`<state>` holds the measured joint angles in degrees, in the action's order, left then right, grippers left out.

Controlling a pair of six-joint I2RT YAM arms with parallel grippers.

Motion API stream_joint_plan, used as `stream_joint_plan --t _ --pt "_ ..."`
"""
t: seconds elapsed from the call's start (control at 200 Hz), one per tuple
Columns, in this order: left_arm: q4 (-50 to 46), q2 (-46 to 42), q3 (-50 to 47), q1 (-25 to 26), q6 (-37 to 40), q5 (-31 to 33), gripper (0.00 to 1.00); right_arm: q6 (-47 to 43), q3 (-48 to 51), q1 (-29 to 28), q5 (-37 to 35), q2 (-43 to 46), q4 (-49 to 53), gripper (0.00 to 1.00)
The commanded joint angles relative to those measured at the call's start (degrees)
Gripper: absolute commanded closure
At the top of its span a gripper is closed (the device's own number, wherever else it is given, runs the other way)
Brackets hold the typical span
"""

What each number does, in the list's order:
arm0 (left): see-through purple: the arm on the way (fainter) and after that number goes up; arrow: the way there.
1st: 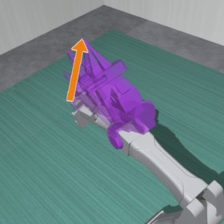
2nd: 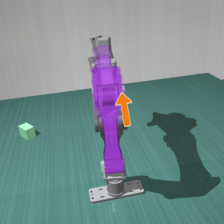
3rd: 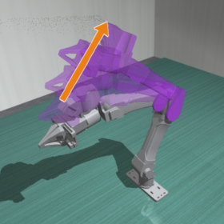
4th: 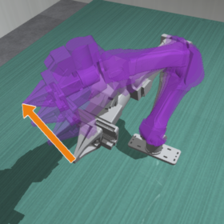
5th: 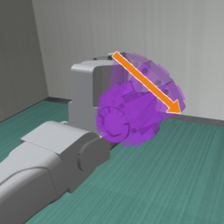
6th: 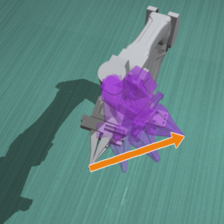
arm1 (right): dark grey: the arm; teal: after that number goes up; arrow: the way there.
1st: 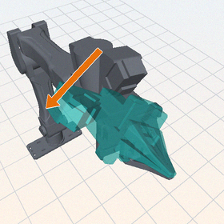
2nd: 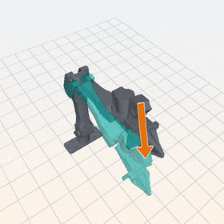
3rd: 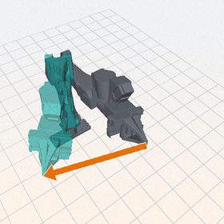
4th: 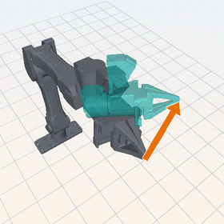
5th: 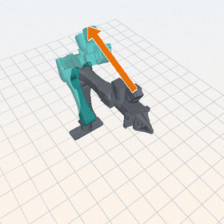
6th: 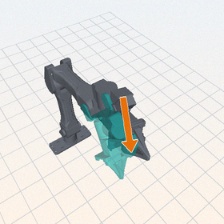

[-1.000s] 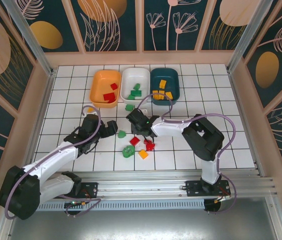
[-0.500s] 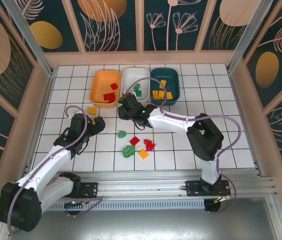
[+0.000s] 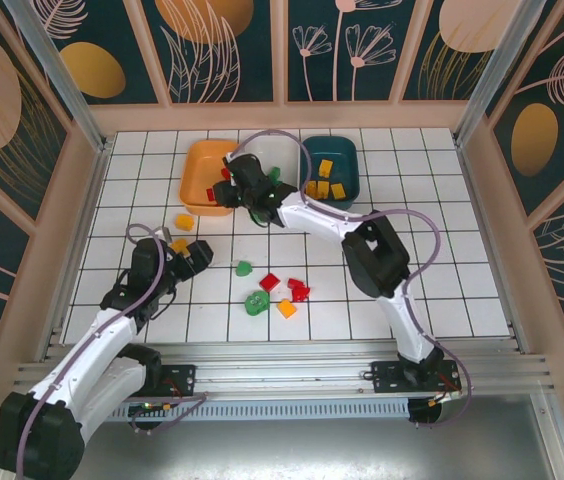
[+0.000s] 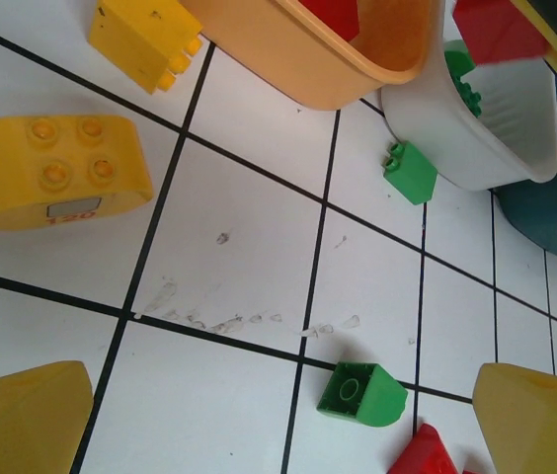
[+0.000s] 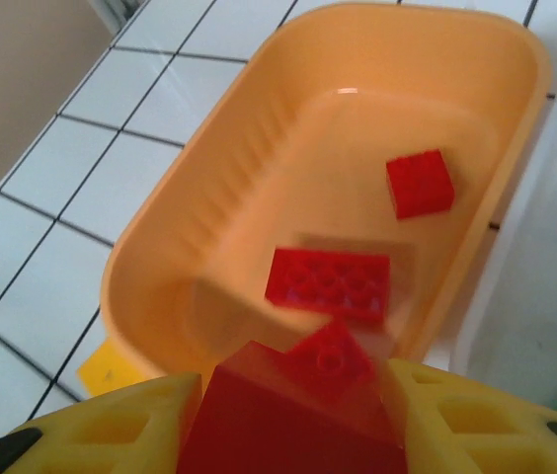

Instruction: Sort the legos into containers by color

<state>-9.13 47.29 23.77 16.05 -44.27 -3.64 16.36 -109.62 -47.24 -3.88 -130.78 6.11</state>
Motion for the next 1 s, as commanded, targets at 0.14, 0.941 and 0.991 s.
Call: stream_joint_plan --t 0.14,0.941,0.991 --pt "-2.48 -0.95 0.56 -0.44 -2.04 2.24 0.02 -1.78 -12.63 1.61 2.75 -8.01 4.67 0.49" --pt "-10.12 29.5 18.84 -1.64 0.5 20.75 0.02 3.44 35.54 2.13 -0.85 31.34 -6.97 0.31" --pt "-9.88 31.44 19.02 -1.72 0.5 20.19 0.02 4.23 39.01 2.48 -1.17 33.9 -7.59 0.31"
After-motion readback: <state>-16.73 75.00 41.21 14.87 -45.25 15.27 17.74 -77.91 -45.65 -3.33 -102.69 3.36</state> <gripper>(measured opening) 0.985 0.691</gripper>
